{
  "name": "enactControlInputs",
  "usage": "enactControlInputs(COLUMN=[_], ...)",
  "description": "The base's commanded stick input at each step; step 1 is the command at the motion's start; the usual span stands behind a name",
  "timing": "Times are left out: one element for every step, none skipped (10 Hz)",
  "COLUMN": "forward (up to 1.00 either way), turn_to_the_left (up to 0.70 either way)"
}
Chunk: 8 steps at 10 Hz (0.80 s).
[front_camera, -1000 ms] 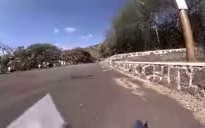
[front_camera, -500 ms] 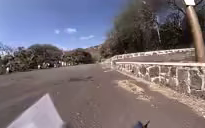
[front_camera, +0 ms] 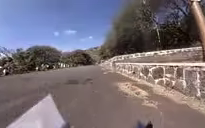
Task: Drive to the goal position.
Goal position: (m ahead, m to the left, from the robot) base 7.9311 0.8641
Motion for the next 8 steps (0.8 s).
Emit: enactControlInputs(forward=[0.5, 0.5, 0.5, 0.5, 0.5, 0.5, 0.5, 0.5], turn_to_the_left=[0.0, 0.0, 0.0, 0.0, 0.0, 0.0, 0.0, 0.0])
